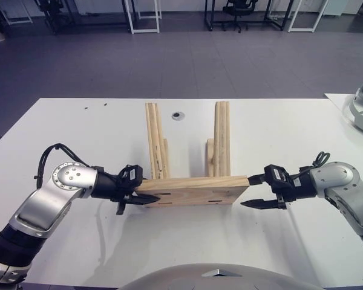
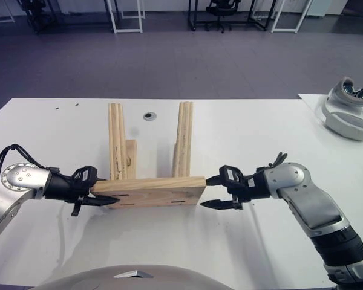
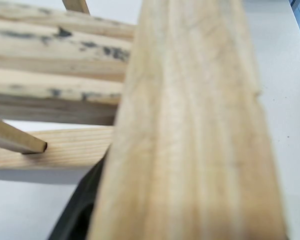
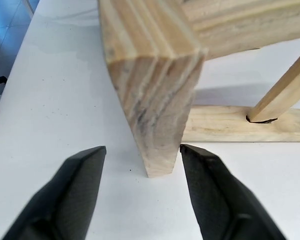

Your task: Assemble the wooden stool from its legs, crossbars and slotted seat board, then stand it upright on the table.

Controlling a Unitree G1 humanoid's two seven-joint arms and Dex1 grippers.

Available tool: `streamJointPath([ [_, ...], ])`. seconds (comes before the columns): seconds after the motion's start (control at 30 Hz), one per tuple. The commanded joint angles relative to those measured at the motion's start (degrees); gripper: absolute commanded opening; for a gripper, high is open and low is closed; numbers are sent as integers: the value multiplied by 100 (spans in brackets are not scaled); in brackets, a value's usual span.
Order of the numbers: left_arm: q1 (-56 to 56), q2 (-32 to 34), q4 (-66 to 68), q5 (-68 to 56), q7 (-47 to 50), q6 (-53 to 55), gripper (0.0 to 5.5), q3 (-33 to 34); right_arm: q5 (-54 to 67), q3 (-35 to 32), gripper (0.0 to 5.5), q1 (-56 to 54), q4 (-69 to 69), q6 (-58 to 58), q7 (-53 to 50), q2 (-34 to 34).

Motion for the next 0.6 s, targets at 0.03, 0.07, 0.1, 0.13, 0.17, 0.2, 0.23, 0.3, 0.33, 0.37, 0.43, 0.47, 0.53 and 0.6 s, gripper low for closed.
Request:
streamJointPath([
  [0.03,70,-6,86,61,-61,-24,149,-73,-23,19,278,-267,30,-50,-160,207],
  [0.07,52,-26,106,60,-71,-41,148,-92,-77,98,278,-359,75,-77,-230,316],
  [0.1,38,-40,122,57,-79,-62,147,-110,-129,161,278,-422,107,-99,-272,392],
  [0.13,6,-78,150,45,-95,-88,147,-137,-187,244,278,-505,127,-117,-313,471],
  [0.17,-16,-103,171,36,-104,-107,147,-156,-228,297,278,-562,141,-128,-336,524],
  [0.2,-32,-128,190,31,-109,-123,147,-174,-274,362,260,-594,135,-151,-336,542],
  [0.23,-46,-152,215,33,-108,-138,147,-188,-296,401,249,-585,90,-163,-304,530],
  [0.3,-85,-195,287,40,-113,-174,145,-205,-327,426,209,-509,8,-184,-205,431],
  [0.33,-110,-215,329,43,-120,-192,145,-211,-332,423,197,-467,-16,-191,-159,373],
  [0.37,-132,-233,371,40,-130,-211,145,-212,-341,425,178,-435,-30,-193,-119,315],
  [0.43,-175,-272,450,37,-145,-242,145,-216,-365,453,151,-390,-48,-195,-52,231],
  [0.47,-201,-293,489,41,-151,-258,145,-220,-412,497,142,-372,-49,-236,-25,206],
  [0.53,-255,-296,521,33,-183,-283,145,-197,-510,553,137,-484,32,-403,-10,253],
  [0.6,-479,-160,271,-468,-415,-2,145,74,-252,309,134,-990,53,-342,-38,372],
])
